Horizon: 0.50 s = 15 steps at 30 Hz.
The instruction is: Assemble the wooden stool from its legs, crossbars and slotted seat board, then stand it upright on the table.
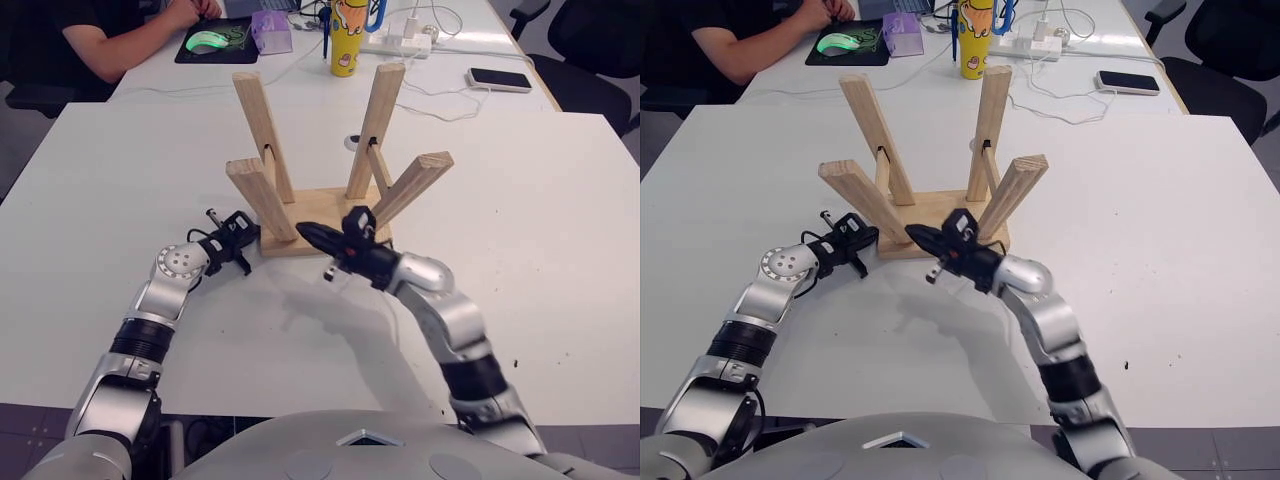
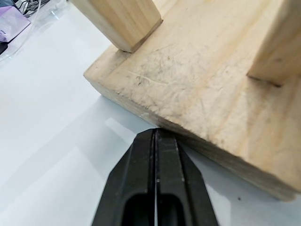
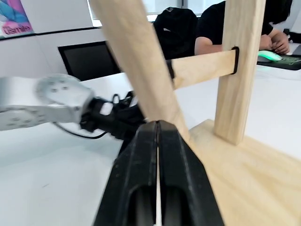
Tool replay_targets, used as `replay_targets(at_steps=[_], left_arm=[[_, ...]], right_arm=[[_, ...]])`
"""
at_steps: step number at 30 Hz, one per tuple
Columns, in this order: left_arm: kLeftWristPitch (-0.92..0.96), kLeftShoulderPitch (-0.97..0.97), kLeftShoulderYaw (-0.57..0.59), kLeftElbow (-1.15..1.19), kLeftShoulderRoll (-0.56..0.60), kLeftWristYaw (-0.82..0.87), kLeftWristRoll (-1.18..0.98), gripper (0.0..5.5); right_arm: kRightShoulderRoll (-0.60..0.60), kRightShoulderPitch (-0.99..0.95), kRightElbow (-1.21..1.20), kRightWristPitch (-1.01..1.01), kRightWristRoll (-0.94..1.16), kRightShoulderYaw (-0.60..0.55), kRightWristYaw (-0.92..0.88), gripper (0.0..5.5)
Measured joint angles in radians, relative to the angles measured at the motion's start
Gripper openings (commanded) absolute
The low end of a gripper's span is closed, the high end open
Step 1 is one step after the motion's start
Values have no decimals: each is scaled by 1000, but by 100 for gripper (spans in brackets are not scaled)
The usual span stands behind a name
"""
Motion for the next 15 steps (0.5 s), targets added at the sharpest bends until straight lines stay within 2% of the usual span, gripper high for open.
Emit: replay_targets(at_steps=[3,5,8,12,15], left_arm=[[22,22,3,-27,-4,23,0,0],[33,38,8,-47,-3,32,2,0],[52,102,31,-116,-1,76,3,0],[78,208,86,-208,-17,199,16,0],[84,266,84,-264,-57,286,44,0]], right_arm=[[-124,167,34,-6,-17,-116,-4,2],[-139,222,102,-64,-44,-188,-43,2],[-125,207,225,-205,-92,-278,-141,2],[-74,115,422,-328,-180,-269,-251,2],[-14,7,567,-420,-217,-236,-300,2]])
